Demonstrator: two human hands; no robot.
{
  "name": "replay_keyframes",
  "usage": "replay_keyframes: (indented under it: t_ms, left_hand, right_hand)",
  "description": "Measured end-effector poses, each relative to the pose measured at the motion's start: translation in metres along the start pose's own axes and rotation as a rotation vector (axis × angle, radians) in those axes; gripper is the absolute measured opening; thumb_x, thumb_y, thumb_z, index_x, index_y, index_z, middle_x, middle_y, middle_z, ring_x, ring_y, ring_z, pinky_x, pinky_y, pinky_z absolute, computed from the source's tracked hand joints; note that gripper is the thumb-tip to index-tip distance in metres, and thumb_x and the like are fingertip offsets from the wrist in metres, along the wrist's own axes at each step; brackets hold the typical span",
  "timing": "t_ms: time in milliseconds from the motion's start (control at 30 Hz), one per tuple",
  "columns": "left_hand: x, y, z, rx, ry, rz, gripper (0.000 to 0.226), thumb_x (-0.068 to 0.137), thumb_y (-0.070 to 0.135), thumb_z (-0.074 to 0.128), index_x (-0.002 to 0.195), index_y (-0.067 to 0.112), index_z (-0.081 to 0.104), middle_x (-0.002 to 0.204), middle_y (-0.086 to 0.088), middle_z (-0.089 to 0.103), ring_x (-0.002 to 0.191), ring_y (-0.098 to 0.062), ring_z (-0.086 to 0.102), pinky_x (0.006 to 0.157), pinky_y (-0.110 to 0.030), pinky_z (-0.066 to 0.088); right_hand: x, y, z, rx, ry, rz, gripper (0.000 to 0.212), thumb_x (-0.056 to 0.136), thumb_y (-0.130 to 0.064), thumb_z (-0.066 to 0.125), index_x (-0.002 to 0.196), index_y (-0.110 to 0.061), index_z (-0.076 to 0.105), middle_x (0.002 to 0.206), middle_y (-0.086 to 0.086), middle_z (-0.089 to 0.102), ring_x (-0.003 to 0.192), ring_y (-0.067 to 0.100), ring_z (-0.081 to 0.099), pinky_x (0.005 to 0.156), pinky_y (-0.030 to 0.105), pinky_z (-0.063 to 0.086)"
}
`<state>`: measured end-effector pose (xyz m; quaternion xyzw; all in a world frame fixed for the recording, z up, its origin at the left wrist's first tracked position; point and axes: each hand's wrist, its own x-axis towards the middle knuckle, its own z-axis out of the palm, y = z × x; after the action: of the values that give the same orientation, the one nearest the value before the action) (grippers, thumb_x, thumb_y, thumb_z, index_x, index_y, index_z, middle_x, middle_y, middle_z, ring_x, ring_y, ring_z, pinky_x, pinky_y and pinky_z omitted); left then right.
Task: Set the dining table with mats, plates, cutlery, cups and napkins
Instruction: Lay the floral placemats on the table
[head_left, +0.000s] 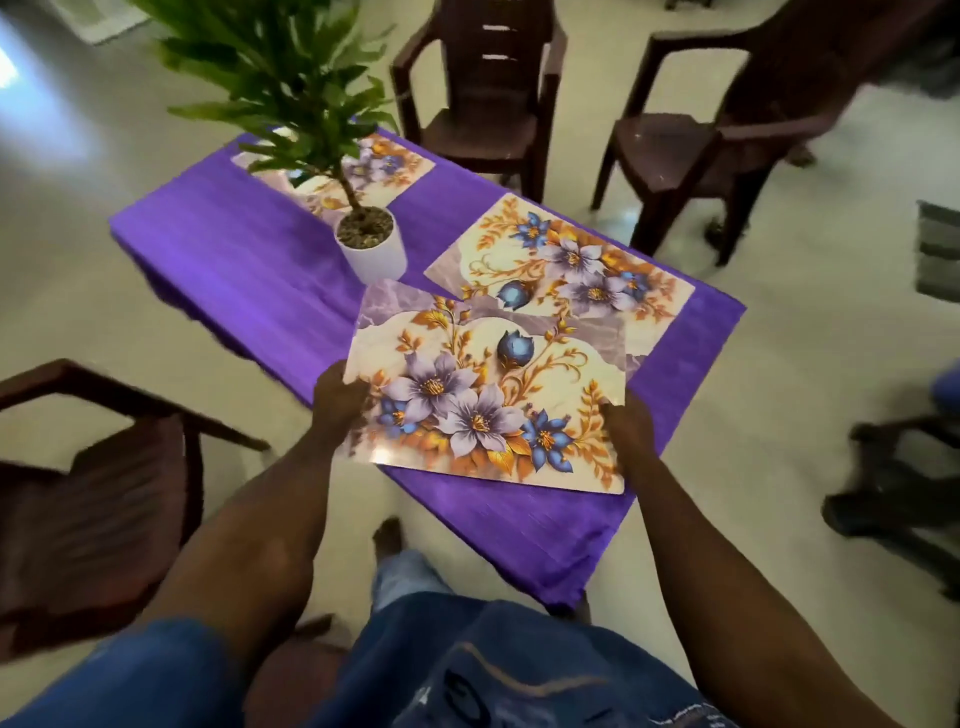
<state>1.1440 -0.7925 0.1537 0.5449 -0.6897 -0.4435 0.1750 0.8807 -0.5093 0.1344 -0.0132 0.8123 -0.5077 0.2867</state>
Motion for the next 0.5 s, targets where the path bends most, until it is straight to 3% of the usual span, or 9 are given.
replay_keyframes:
  t_ms: [100,167,267,333,400,500]
  left_hand:
    - [0.059,-0.015,-0.007,-0.001,-0.100,0.052,0.011,0.087,0.005,0.064,0.097,0.000,0.065,0.078,-0.006,0.060,0.059,-0.004,0.053,0.045,-0.011,0.040]
    - [0.082,-0.020,-0.013,-0.033,-0.155,0.074,0.011,0.089,0.002,0.061,0.099,0.002,0.066,0.075,-0.005,0.060,0.048,0.004,0.051,0.043,-0.011,0.040]
    - [0.115,-0.042,-0.036,-0.029,-0.246,0.054,0.015,0.087,0.002,0.062,0.100,0.005,0.068,0.077,-0.003,0.061,0.049,0.009,0.052,0.047,-0.012,0.042]
    - [0.131,-0.056,-0.050,-0.026,-0.268,0.024,0.017,0.082,0.012,0.065,0.097,0.006,0.068,0.081,-0.004,0.064,0.057,0.003,0.055,0.055,-0.021,0.046]
    - [0.146,-0.064,-0.062,0.010,-0.276,0.034,0.019,0.079,0.019,0.067,0.094,0.007,0.064,0.085,-0.007,0.066,0.072,-0.014,0.059,0.065,-0.031,0.046]
    - [0.157,-0.069,-0.069,0.018,-0.305,0.053,0.013,0.082,0.010,0.069,0.093,0.009,0.060,0.088,-0.006,0.065,0.081,-0.020,0.059,0.070,-0.031,0.042]
  right_hand:
    - [0.006,0.007,0.029,0.015,0.113,0.049,0.020,0.090,-0.022,0.063,0.110,-0.017,0.066,0.098,0.005,0.069,0.078,0.017,0.065,0.051,0.023,0.044]
    - [0.000,0.016,0.051,0.027,0.172,0.086,0.020,0.090,-0.028,0.065,0.108,-0.020,0.065,0.089,0.001,0.068,0.067,0.010,0.061,0.048,0.021,0.047]
    - [-0.026,0.022,0.094,0.059,0.247,0.175,0.018,0.088,-0.028,0.065,0.102,-0.017,0.065,0.072,-0.001,0.061,0.058,0.012,0.054,0.048,0.025,0.045]
    - [-0.047,0.024,0.114,0.075,0.280,0.201,0.008,0.091,-0.019,0.062,0.097,-0.015,0.064,0.065,0.001,0.056,0.053,0.014,0.049,0.040,0.022,0.043]
    - [-0.065,0.024,0.133,0.082,0.326,0.222,0.006,0.091,-0.016,0.061,0.097,-0.017,0.063,0.065,0.002,0.056,0.054,0.015,0.050,0.038,0.020,0.042]
    - [-0.085,0.032,0.152,0.078,0.368,0.262,0.011,0.090,-0.021,0.062,0.100,-0.017,0.065,0.074,0.002,0.061,0.061,0.015,0.056,0.044,0.021,0.043]
